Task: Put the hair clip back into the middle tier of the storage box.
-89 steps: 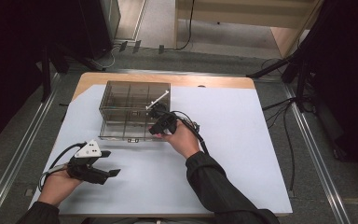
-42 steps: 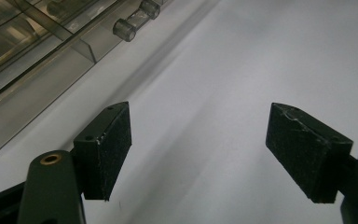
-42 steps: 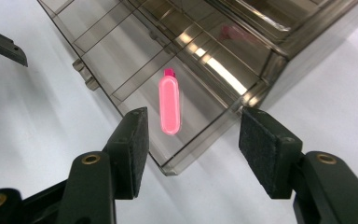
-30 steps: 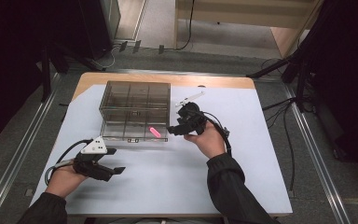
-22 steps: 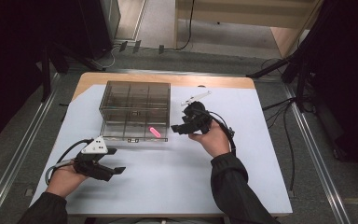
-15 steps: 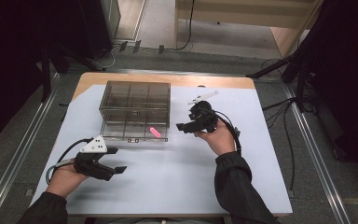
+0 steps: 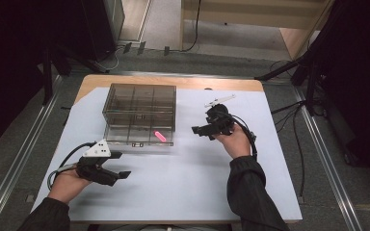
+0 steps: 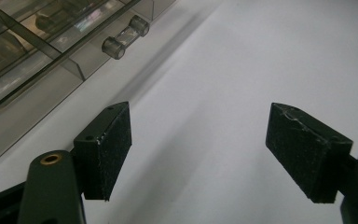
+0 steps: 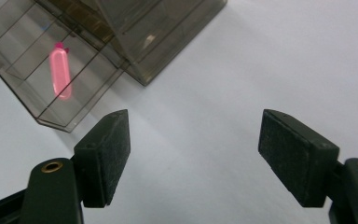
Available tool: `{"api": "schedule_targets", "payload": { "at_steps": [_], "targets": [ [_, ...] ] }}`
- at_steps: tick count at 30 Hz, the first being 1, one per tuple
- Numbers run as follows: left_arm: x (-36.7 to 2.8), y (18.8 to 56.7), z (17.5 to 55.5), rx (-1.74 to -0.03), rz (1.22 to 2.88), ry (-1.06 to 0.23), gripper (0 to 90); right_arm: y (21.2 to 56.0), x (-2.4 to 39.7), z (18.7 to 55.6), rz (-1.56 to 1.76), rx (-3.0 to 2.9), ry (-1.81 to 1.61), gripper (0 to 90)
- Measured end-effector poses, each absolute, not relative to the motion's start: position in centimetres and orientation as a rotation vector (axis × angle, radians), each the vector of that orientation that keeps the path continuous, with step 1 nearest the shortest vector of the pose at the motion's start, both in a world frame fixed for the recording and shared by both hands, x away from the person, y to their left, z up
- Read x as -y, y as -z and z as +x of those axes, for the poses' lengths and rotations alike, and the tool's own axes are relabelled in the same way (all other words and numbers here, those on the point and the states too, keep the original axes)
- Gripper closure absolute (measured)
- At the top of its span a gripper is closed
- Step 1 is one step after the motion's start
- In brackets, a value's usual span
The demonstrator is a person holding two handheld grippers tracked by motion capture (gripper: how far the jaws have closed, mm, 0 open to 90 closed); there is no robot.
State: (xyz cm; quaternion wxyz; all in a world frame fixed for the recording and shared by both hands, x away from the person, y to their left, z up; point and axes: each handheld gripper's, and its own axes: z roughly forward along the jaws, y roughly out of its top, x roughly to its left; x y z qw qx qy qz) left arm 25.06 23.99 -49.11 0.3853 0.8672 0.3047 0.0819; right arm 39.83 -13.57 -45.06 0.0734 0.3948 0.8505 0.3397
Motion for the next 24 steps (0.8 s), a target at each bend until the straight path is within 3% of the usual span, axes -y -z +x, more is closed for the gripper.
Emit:
{"api": "schedule_targets", "payload": {
  "at_steps": [24],
  "targets": [
    [-24.0, 49.3, 25.3, -0.806, 2.228, -0.219, 23.8, 45.6, 14.9, 40.3, 1.217, -2.562, -1.002, 23.0]
  ]
}}
